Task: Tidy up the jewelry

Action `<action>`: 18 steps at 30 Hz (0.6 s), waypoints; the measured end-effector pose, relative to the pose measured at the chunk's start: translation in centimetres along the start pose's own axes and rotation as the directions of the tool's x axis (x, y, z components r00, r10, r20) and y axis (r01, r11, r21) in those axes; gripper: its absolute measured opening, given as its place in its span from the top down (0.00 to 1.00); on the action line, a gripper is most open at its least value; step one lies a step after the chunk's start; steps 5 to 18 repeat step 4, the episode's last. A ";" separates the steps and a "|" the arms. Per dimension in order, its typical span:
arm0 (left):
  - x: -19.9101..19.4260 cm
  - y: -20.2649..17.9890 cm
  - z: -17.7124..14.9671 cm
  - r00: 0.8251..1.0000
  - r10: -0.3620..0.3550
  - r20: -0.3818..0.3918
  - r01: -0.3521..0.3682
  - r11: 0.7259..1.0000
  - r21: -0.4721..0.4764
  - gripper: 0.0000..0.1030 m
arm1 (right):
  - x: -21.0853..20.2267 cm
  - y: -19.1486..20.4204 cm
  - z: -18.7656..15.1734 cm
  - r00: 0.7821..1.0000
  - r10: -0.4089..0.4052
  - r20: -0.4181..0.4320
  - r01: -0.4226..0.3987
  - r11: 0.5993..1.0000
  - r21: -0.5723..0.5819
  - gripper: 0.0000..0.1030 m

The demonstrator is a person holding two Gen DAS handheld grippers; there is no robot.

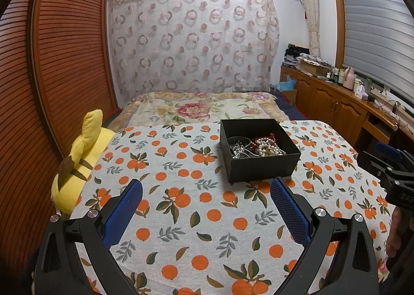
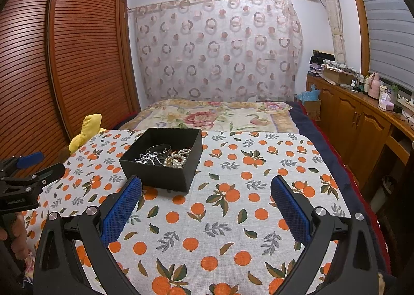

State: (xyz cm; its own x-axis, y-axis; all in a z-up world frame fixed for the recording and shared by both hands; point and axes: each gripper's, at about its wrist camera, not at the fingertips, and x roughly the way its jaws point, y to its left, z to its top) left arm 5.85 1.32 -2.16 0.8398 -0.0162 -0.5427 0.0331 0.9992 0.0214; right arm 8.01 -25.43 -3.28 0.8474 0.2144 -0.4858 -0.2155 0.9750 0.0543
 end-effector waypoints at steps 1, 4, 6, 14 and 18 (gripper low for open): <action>0.0 0.0 0.0 1.000 -0.002 0.001 0.002 1.000 0.000 0.07 | 0.0 0.0 0.0 1.000 0.000 0.000 0.000 1.000 0.000 0.02; 0.0 0.0 0.0 1.000 -0.002 0.002 0.002 1.000 0.000 0.07 | 0.0 0.0 0.0 1.000 0.000 0.000 0.000 1.000 0.000 0.02; 0.0 0.0 0.0 1.000 -0.002 0.002 0.002 1.000 0.000 0.07 | 0.0 0.0 0.0 1.000 0.000 0.000 0.000 1.000 0.000 0.02; 0.0 0.0 0.0 1.000 -0.002 0.002 0.002 1.000 0.000 0.07 | 0.0 0.0 0.0 1.000 0.000 0.000 0.000 1.000 0.000 0.02; 0.0 0.0 0.0 1.000 -0.002 0.002 0.002 1.000 0.000 0.07 | 0.0 0.0 0.0 1.000 0.000 0.000 0.000 1.000 0.000 0.02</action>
